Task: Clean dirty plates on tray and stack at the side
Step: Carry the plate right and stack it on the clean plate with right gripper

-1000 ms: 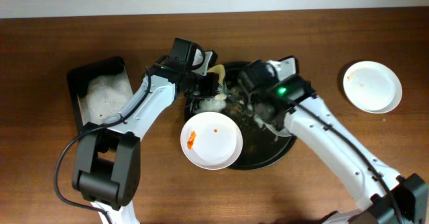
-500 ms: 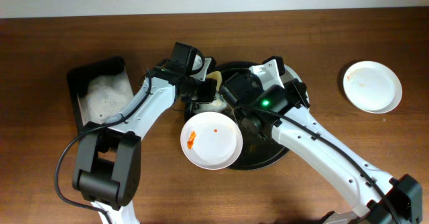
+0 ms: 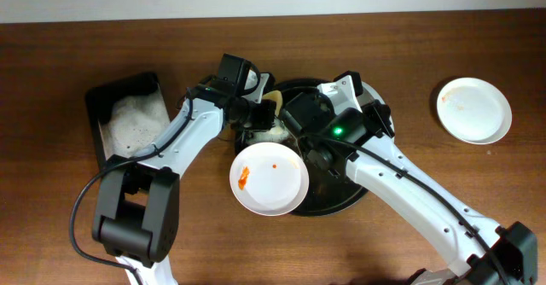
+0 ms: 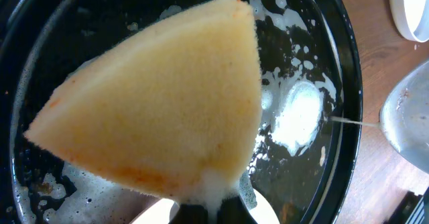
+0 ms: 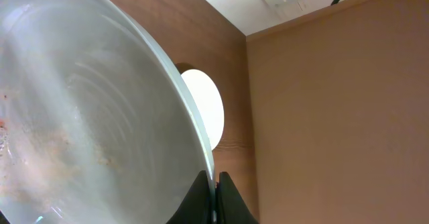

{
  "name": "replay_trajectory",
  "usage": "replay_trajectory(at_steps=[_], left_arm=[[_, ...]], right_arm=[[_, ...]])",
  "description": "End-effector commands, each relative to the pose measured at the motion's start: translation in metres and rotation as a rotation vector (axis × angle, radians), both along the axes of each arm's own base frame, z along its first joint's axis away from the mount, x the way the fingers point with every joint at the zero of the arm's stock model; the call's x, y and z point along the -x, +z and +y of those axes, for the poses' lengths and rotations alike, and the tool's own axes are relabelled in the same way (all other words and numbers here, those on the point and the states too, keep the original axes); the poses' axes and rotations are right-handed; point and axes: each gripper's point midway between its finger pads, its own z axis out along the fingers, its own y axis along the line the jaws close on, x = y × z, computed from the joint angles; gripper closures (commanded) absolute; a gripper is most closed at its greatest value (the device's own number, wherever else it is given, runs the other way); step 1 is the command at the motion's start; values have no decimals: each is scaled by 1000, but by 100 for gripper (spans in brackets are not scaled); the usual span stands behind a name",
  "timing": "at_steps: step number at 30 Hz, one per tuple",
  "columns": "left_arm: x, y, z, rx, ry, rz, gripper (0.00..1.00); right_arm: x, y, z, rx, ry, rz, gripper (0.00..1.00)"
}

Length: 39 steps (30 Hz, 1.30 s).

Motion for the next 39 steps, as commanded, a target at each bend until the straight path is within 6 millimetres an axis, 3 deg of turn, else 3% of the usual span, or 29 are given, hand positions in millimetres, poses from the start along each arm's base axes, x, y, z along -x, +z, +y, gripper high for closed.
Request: replay_trajectory(at_steps=[1, 5, 9, 12, 20, 23, 24, 27, 31, 34, 39], left_arm=[[2, -5, 1, -11, -17, -1, 100], [2, -5, 1, -11, -17, -1, 100], [2, -5, 1, -11, -17, -1, 100], [4, -5, 1, -13, -17, 5, 100], [4, -5, 1, -10, -18, 7, 100], [4, -5, 1, -10, -18, 8, 100], [5, -5, 0, -10, -20, 8, 100], [6, -5, -3, -10, -26, 8, 100], [6, -5, -3, -10, -26, 8, 100], [6, -5, -3, -10, -27, 8, 100], [9, -3, -7, 17, -40, 17, 100]], right_arm=[[0, 13, -1, 9, -3, -45, 96], [1, 10, 0, -12, -8, -42, 96], [1, -22, 2, -115, -57, 2, 96], [5, -27, 1, -153, -81, 13, 96], [1, -69, -38, -569, -275, 231, 96], [-9, -78, -48, -852, -294, 296, 96], [-13, -79, -48, -1035, -273, 330, 96], [-10, -84, -74, -1090, -339, 320, 96], [-17, -80, -88, -1072, -334, 278, 96], [-34, -71, -148, -1176, -470, 65, 96], [-26, -71, -254, -1243, -670, -197, 96]])
